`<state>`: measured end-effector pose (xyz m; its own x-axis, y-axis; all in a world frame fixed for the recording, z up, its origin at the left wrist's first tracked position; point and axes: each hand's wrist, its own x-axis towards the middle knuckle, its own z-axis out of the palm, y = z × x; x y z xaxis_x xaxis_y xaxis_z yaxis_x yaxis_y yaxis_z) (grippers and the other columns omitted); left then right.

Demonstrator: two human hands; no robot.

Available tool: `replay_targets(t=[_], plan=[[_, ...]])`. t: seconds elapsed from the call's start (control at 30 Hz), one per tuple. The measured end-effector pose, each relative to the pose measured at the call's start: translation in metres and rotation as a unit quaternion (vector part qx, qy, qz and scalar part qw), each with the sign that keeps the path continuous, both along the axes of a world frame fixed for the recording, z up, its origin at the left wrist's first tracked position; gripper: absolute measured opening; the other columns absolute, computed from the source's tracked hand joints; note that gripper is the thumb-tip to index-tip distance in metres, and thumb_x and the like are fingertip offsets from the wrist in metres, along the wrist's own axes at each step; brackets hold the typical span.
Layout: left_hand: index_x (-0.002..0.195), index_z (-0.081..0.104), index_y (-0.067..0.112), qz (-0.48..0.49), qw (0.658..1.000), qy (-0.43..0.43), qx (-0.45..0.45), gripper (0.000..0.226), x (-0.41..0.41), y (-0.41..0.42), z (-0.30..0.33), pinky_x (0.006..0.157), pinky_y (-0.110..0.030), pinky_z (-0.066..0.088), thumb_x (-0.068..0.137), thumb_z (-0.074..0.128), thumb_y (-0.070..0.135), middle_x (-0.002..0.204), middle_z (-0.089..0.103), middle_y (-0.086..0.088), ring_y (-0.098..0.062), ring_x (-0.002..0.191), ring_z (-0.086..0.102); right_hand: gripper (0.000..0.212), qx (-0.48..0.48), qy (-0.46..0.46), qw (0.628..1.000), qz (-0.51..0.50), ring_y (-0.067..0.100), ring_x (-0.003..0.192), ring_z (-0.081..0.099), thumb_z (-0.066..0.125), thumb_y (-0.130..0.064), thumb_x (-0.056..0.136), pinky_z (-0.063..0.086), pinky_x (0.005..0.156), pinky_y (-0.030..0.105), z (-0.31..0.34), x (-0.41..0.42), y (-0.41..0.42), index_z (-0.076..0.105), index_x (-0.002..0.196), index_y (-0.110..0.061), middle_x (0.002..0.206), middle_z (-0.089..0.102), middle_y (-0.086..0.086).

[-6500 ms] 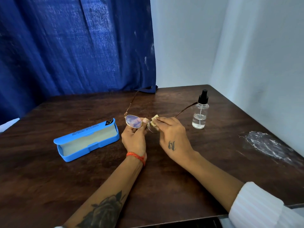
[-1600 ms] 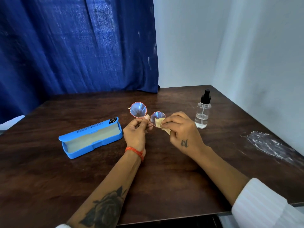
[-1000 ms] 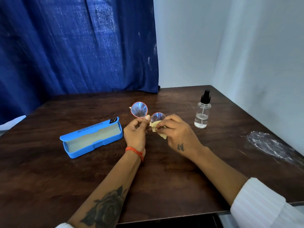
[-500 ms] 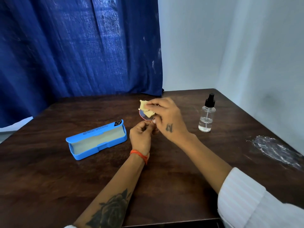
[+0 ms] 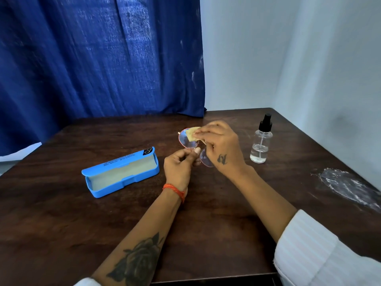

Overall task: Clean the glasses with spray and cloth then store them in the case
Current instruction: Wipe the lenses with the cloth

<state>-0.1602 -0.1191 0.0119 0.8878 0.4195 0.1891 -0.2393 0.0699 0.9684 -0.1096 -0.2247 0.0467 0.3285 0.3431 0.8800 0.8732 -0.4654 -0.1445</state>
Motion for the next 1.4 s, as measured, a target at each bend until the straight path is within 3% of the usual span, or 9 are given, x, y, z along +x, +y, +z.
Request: replay_targets(t=[0.1, 0.27, 0.53, 0.7, 0.87, 1.0, 1.13, 1.3, 1.4], plan=[[0.070, 0.067, 0.010, 0.012, 0.999, 0.000, 0.031, 0.019, -0.001, -0.001, 0.000, 0.063, -0.022, 0.048, 0.083, 0.059, -0.001, 0.068, 0.063, -0.006, -0.011, 0.065, 0.056, 0.036, -0.044, -0.005, 0.999, -0.005, 0.022, 0.096, 0.051, 0.042, -0.007, 0.077, 0.044, 0.084, 0.024, 0.003, -0.008, 0.012, 0.071, 0.096, 0.003, 0.097, 0.069, 0.014], [0.070, 0.065, 0.013, 0.031, 0.999, 0.022, 0.020, 0.027, -0.002, 0.002, -0.002, 0.062, -0.027, 0.045, 0.083, 0.052, -0.007, 0.069, 0.062, -0.009, -0.019, 0.070, 0.055, 0.019, -0.120, 0.013, 0.992, 0.031, 0.023, 0.100, 0.056, 0.064, -0.006, 0.080, 0.046, 0.088, 0.028, -0.002, -0.012, 0.013, 0.072, 0.096, -0.003, 0.100, 0.070, 0.009], [0.084, 0.070, 0.005, 0.008, 1.000, 0.012, 0.026, 0.008, 0.000, 0.000, -0.003, 0.067, -0.025, 0.050, 0.082, 0.065, 0.010, 0.071, 0.066, -0.007, -0.007, 0.063, 0.059, 0.026, -0.061, 0.050, 0.996, 0.047, 0.024, 0.082, 0.062, 0.059, 0.008, 0.067, 0.047, 0.077, 0.024, -0.004, -0.003, -0.007, 0.074, 0.081, -0.007, 0.084, 0.072, 0.005], [0.079, 0.070, 0.006, 0.006, 0.999, 0.014, 0.035, 0.008, -0.002, 0.000, -0.001, 0.066, -0.022, 0.050, 0.081, 0.066, 0.012, 0.068, 0.064, -0.004, -0.004, 0.058, 0.057, 0.032, 0.010, 0.057, 0.998, -0.028, 0.023, 0.092, 0.060, 0.064, 0.009, 0.073, 0.035, 0.090, 0.010, -0.002, 0.002, -0.001, 0.071, 0.101, -0.005, 0.099, 0.069, 0.011], [0.068, 0.066, 0.011, 0.002, 0.998, 0.005, 0.066, 0.022, -0.002, 0.000, 0.000, 0.068, -0.025, 0.048, 0.084, 0.056, -0.002, 0.070, 0.062, -0.009, -0.014, 0.070, 0.056, 0.030, -0.059, 0.037, 0.998, 0.002, 0.027, 0.094, 0.060, 0.064, 0.004, 0.075, 0.042, 0.086, 0.022, 0.001, -0.010, 0.013, 0.069, 0.105, -0.002, 0.102, 0.068, 0.012], [0.076, 0.068, 0.008, 0.024, 0.999, 0.010, 0.038, 0.017, -0.001, 0.002, 0.000, 0.067, -0.022, 0.049, 0.082, 0.058, -0.005, 0.072, 0.064, -0.007, -0.012, 0.070, 0.059, 0.028, -0.087, 0.044, 0.995, 0.037, 0.027, 0.086, 0.059, 0.057, 0.004, 0.076, 0.041, 0.081, 0.018, -0.002, -0.013, 0.007, 0.073, 0.097, -0.006, 0.097, 0.070, 0.008], [0.100, 0.068, 0.002, 0.007, 0.999, 0.007, 0.033, 0.019, 0.001, 0.002, -0.003, 0.073, -0.028, 0.053, 0.082, 0.062, 0.001, 0.089, 0.069, -0.014, -0.015, 0.080, 0.064, 0.029, -0.057, 0.073, 0.994, 0.061, 0.016, 0.083, 0.051, 0.048, -0.004, 0.073, 0.038, 0.076, 0.011, -0.004, -0.010, -0.002, 0.075, 0.082, -0.009, 0.086, 0.072, 0.002], [0.079, 0.069, 0.007, 0.003, 0.998, 0.007, 0.061, 0.010, 0.000, 0.004, -0.003, 0.071, -0.026, 0.050, 0.084, 0.061, 0.006, 0.070, 0.065, -0.006, -0.007, 0.063, 0.058, 0.035, -0.003, 0.070, 0.997, 0.024, 0.025, 0.076, 0.058, 0.039, -0.009, 0.070, 0.040, 0.072, 0.015, -0.001, -0.008, -0.004, 0.074, 0.076, -0.007, 0.081, 0.073, 0.004], [0.084, 0.070, 0.001, -0.008, 0.998, -0.001, 0.055, 0.012, 0.000, 0.003, -0.003, 0.071, -0.024, 0.050, 0.083, 0.064, 0.012, 0.073, 0.066, -0.008, -0.009, 0.065, 0.058, 0.036, 0.018, 0.060, 0.998, -0.022, 0.026, 0.080, 0.059, 0.040, -0.013, 0.075, 0.039, 0.076, 0.016, 0.004, -0.008, -0.002, 0.074, 0.083, -0.004, 0.084, 0.072, 0.007]])
